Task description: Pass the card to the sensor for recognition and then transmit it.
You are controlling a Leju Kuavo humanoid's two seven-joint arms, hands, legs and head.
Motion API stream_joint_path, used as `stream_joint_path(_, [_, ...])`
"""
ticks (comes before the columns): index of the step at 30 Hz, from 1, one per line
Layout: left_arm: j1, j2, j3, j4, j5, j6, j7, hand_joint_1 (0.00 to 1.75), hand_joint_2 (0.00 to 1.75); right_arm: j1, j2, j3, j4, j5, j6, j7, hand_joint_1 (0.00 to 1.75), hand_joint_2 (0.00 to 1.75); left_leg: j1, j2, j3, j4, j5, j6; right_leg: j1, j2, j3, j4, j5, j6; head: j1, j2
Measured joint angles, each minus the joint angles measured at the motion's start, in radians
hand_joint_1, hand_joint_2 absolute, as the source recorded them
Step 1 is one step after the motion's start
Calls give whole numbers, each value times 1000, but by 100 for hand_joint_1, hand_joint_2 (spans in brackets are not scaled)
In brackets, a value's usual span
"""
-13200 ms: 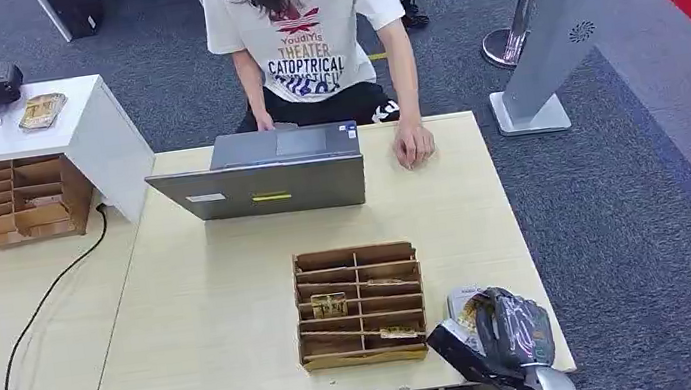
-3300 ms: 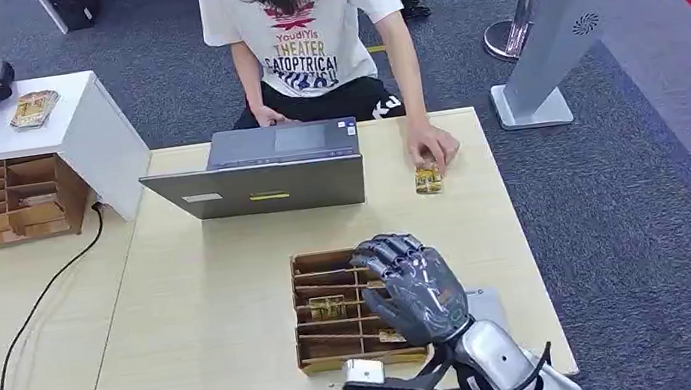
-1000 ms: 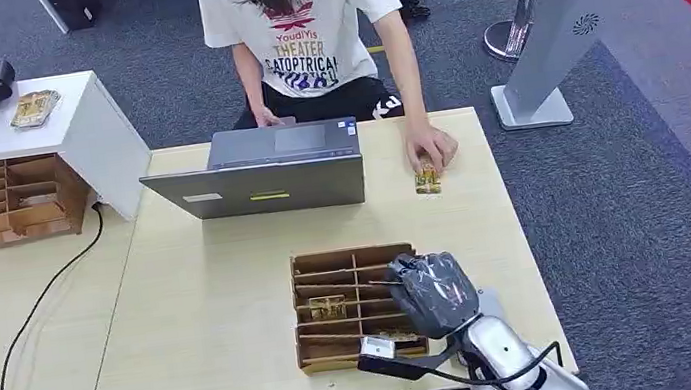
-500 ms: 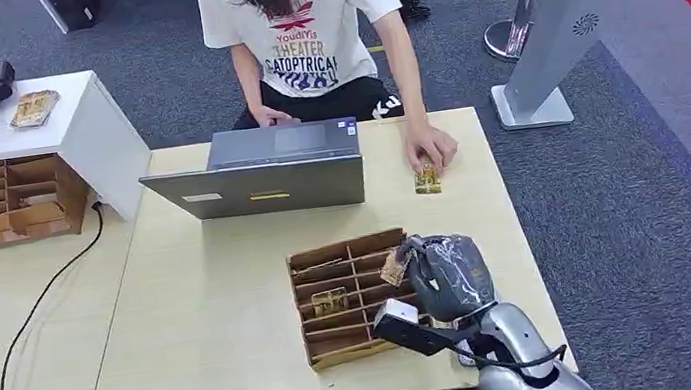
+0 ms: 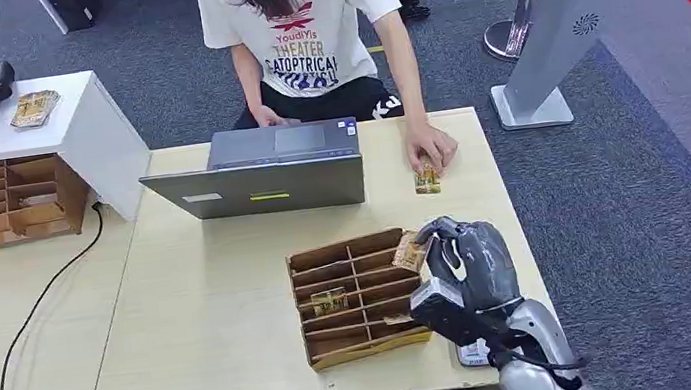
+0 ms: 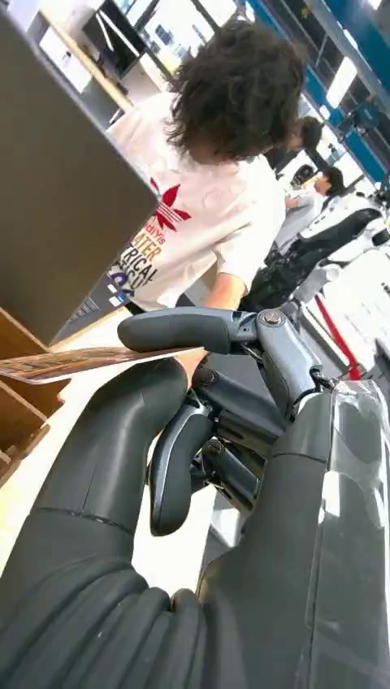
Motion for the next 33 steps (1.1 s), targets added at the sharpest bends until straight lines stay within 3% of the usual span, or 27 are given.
stream_joint_path(9, [0, 0, 3, 0, 0, 0, -5, 0, 0, 24, 0, -29, -30, -118, 37, -36, 175, 175, 0, 0, 0, 0, 0, 0, 0, 0, 0, 0, 0, 0, 0, 0])
stream_joint_path(25, [0, 0, 3, 0, -6, 2, -5, 0, 0, 19, 0, -35, -36, -123, 46, -40, 175, 175, 0, 0, 0, 0, 0, 0, 0, 0, 0, 0, 0, 0, 0, 0])
stream_joint_path(33, [-1, -1, 2, 0, -39, 5, 6, 0, 0, -61, 12, -34, -18, -216, 81, -47, 175, 175, 0, 0, 0, 0, 0, 0, 0, 0, 0, 0, 0, 0, 0, 0])
